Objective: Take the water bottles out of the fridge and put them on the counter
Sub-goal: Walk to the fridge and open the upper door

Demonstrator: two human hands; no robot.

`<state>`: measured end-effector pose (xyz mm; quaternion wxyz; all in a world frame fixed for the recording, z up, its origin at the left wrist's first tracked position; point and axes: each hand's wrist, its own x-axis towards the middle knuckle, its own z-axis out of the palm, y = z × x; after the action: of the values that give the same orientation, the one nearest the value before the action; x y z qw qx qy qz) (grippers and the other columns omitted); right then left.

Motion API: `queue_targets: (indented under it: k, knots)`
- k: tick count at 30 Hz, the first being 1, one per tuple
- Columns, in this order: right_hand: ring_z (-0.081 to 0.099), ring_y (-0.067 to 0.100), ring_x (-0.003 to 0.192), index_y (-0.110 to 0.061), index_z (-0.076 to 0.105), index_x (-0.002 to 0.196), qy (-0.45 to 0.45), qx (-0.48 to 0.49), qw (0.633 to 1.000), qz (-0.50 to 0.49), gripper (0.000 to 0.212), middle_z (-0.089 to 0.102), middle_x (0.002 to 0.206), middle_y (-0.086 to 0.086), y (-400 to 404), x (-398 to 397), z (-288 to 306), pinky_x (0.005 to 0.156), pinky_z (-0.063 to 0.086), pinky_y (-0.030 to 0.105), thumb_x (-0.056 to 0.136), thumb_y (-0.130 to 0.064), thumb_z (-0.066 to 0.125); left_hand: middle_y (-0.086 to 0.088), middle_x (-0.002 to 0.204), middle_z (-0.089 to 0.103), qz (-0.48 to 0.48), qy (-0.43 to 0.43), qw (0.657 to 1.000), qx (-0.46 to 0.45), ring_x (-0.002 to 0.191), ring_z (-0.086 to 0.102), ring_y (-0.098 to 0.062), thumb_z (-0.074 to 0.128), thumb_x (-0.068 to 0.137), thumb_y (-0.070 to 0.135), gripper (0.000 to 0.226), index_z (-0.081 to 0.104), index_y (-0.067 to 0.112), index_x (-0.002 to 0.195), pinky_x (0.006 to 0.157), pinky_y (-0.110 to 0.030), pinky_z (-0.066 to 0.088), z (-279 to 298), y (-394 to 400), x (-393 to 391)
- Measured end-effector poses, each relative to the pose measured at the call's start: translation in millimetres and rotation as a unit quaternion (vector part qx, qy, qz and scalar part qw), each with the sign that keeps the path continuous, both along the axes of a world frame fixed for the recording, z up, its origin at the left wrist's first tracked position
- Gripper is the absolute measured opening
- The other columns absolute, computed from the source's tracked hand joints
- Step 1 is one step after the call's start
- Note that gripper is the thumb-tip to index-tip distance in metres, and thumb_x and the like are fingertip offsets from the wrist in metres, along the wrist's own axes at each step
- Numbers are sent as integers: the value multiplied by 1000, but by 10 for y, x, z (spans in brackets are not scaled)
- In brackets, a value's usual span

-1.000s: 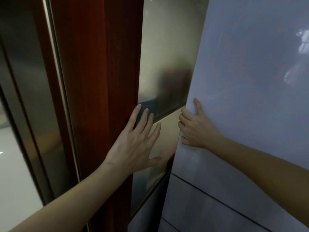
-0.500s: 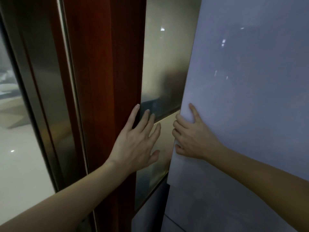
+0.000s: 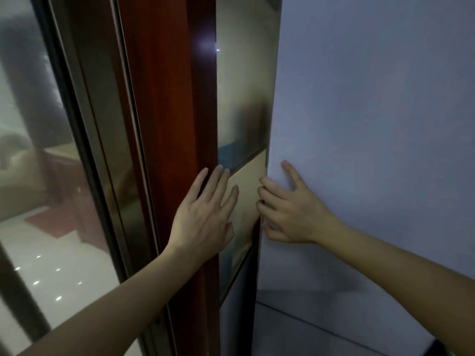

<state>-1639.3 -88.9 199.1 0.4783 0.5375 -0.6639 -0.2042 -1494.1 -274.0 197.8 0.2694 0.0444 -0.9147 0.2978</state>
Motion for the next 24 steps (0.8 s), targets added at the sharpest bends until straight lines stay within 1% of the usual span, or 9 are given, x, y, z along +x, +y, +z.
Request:
queue_targets:
  k: [4,7,10,13,18,22,24]
  knots:
    - [47,37,127,-1,70,109,-4,-2,997,-82,55,64,116,21,72,447,-34,114,13,76,94,-47,45,-20,166,21,-45,1,999,17,155,9,-37,46,93,44,68,38,14,154,125,-55,1,-35,-63,215]
    - [47,37,127,1,72,109,-5,-3,991,-131,57,62,118,20,171,792,-36,115,10,75,96,-46,43,-19,165,24,-64,15,997,40,155,12,-37,49,91,47,70,39,16,153,123,-58,4,-28,-126,373]
    - [51,37,127,1,72,108,-2,-16,988,-152,53,62,120,20,355,1126,-58,114,15,76,96,-43,43,-19,162,33,-93,23,993,76,153,20,-38,51,89,53,72,43,17,151,122,-61,9,-44,-113,504]
    - [54,36,127,-1,71,111,-1,-41,984,-171,48,62,120,18,534,1455,-126,112,22,75,95,-38,45,-20,157,41,-134,35,985,102,150,28,-39,55,88,53,70,49,17,147,121,-63,13,-87,-39,616]
    - [56,34,127,-3,71,109,13,-73,979,-190,41,63,121,18,828,1918,-180,113,21,75,94,-32,47,-18,159,37,-179,32,978,99,149,30,-37,44,90,52,65,49,19,147,119,-63,14,-96,167,790]
    - [57,34,124,-4,71,106,27,-78,976,-204,38,63,119,18,1099,2220,-174,113,20,76,90,-30,47,-18,159,39,-221,32,969,104,148,34,-37,53,90,56,68,50,18,147,119,-64,16,-93,366,913]
    - [58,35,123,-4,70,104,27,-86,974,-209,37,64,117,18,1215,2360,-189,113,21,76,89,-29,48,-17,160,38,-233,24,967,102,149,32,-37,51,90,55,70,48,18,149,119,-64,15,-96,476,981]
